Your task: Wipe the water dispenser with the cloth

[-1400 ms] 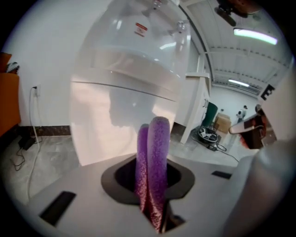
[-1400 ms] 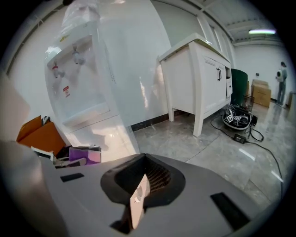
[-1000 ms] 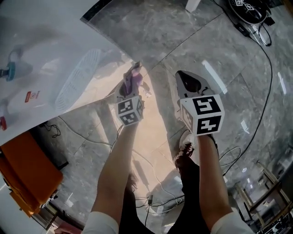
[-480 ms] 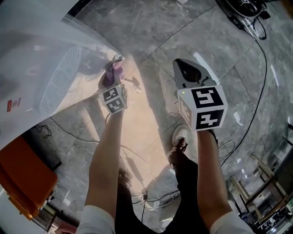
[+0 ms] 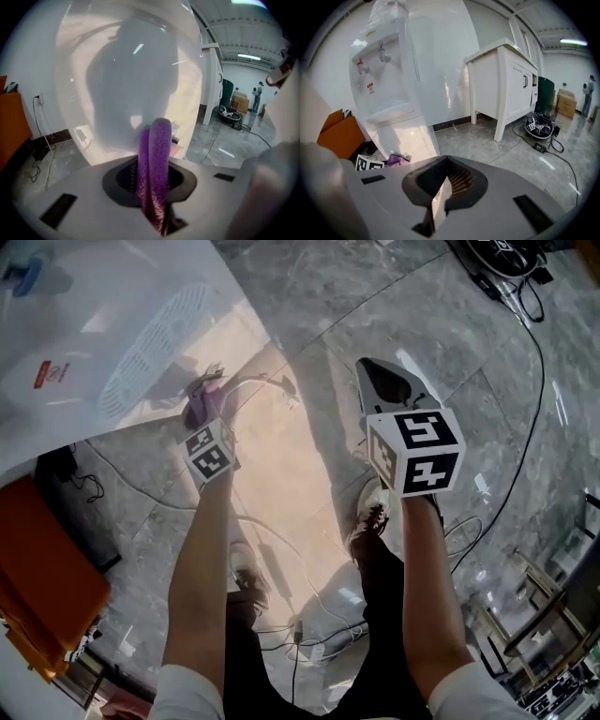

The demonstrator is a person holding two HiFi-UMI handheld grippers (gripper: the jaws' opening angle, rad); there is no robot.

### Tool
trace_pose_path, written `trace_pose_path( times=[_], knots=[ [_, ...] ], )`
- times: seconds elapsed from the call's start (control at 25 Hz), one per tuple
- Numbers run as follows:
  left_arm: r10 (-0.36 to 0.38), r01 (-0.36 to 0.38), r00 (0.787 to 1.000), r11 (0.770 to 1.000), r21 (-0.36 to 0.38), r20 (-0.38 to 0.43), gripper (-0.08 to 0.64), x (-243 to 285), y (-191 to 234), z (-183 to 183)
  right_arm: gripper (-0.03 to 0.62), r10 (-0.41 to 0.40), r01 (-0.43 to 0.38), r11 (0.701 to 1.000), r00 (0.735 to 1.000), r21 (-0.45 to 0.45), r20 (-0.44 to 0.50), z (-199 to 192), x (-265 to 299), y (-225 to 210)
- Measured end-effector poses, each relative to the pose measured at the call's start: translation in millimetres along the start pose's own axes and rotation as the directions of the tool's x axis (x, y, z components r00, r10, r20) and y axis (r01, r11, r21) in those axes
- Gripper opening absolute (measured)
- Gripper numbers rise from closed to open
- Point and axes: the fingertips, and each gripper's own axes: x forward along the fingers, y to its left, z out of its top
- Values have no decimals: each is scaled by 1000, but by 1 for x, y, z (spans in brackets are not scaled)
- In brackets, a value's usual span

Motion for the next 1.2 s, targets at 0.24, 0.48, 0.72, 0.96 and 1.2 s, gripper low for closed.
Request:
trace_pose_path(
  times=[0.24, 0.48, 0.72, 0.96, 1.2],
  knots=[
    [44, -44, 999, 998, -35, -12, 61, -72, 68, -12, 14, 26, -26, 999, 999, -21, 23, -11, -33, 40],
    [20, -13, 996, 997, -80, 88, 61, -191, 107, 59, 14, 7, -6, 1000, 997, -12, 77, -20, -110, 84],
    [114, -57, 963, 972, -226, 245, 61, -293, 148, 176, 14, 138, -132, 990, 984, -56, 112, 61, -161, 163],
    [159, -64, 902, 969, -239, 401, 61, -365, 163, 294, 14, 168, -151, 980, 976, -127, 137, 162, -192, 183],
    [191, -124, 852, 978, -167, 488, 61, -407, 148, 379, 14, 214, -177, 961, 962, -212, 167, 247, -208, 187]
  ],
)
